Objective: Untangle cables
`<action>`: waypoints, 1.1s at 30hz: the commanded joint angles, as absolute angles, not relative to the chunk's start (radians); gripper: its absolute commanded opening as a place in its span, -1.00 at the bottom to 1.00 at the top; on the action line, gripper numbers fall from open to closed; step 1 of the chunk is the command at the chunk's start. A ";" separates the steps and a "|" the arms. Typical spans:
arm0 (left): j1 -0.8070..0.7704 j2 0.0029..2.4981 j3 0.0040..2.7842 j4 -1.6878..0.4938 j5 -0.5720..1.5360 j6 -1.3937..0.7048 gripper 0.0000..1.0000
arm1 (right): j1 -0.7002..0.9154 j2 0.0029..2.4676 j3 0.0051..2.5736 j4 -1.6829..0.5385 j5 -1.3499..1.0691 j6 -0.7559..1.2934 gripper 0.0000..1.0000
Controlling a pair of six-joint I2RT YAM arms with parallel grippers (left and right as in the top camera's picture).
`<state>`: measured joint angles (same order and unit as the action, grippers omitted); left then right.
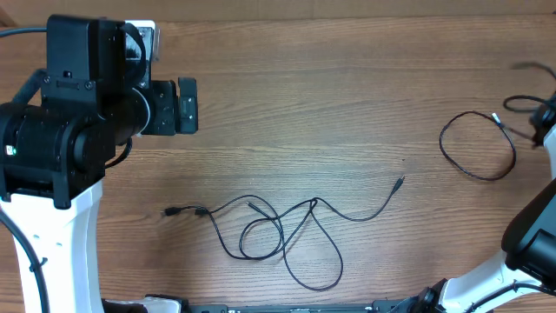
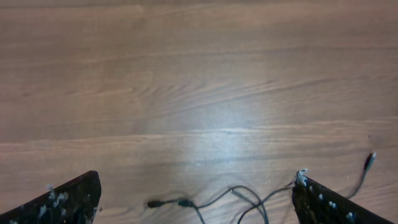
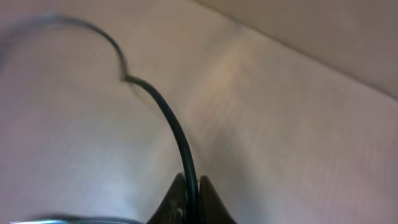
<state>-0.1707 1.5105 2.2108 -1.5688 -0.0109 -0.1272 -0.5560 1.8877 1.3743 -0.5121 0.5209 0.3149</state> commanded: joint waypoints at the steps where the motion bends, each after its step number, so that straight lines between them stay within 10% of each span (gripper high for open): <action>1: -0.173 1.517 2.207 -1.555 -0.009 -0.126 0.96 | -0.551 1.876 1.382 -0.664 0.691 0.459 -0.93; 9: -0.173 1.517 2.206 -1.558 -0.008 -0.099 0.96 | -0.543 1.876 1.381 -1.173 0.468 0.806 -0.93; 24: -0.173 1.517 2.139 -1.583 -0.007 -0.089 0.99 | -0.390 1.876 1.381 -1.135 -0.714 -0.177 -0.92; 33: -0.173 1.517 2.101 -1.603 -0.006 -0.089 1.00 | -0.332 1.876 1.381 -0.889 -0.865 -0.244 -0.92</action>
